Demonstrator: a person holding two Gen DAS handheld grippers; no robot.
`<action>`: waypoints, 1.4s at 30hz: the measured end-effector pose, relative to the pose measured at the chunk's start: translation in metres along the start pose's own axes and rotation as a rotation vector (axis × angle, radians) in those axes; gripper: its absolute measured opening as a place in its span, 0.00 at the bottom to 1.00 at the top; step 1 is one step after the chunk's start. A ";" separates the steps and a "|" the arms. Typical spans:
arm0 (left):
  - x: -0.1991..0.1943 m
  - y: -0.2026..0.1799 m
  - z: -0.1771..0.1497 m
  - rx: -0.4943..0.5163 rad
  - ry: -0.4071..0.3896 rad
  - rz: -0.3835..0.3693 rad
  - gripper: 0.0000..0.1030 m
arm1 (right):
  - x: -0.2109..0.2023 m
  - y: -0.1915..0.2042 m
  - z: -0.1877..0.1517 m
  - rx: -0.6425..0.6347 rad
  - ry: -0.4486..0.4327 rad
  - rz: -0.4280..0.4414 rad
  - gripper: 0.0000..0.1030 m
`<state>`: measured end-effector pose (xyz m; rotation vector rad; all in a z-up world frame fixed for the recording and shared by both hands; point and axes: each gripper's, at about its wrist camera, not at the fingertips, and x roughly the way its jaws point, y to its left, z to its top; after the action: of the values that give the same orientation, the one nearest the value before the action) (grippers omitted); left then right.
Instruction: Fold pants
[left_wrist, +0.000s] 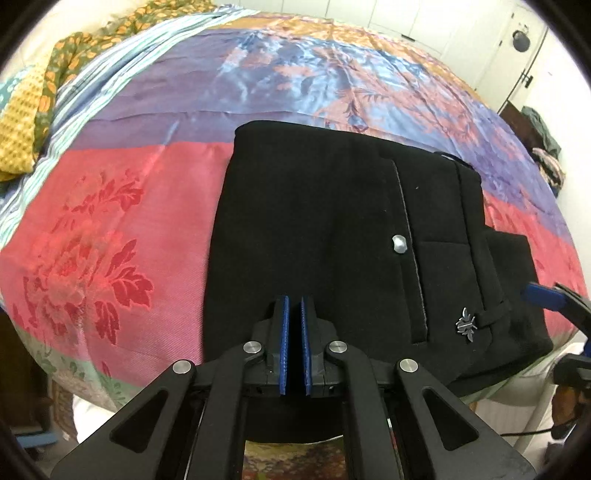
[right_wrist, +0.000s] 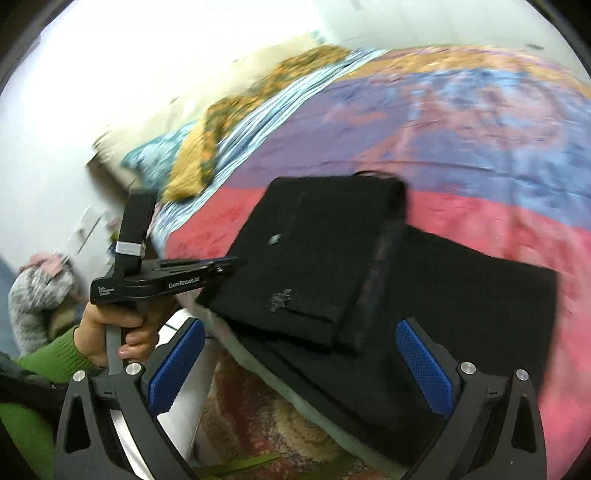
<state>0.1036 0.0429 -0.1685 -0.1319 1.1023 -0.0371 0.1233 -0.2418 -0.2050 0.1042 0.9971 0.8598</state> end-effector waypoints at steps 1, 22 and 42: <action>0.000 -0.001 -0.001 0.004 -0.002 0.007 0.05 | 0.009 -0.001 0.002 -0.003 0.019 0.019 0.93; 0.009 -0.001 0.000 0.015 -0.007 0.033 0.05 | 0.063 -0.067 0.017 0.289 0.174 0.249 0.42; -0.085 0.036 0.025 -0.098 -0.136 -0.091 0.25 | -0.078 -0.037 0.038 0.225 -0.125 0.193 0.16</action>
<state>0.0860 0.0892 -0.0871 -0.2683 0.9620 -0.0549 0.1549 -0.3083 -0.1457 0.4470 0.9736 0.9018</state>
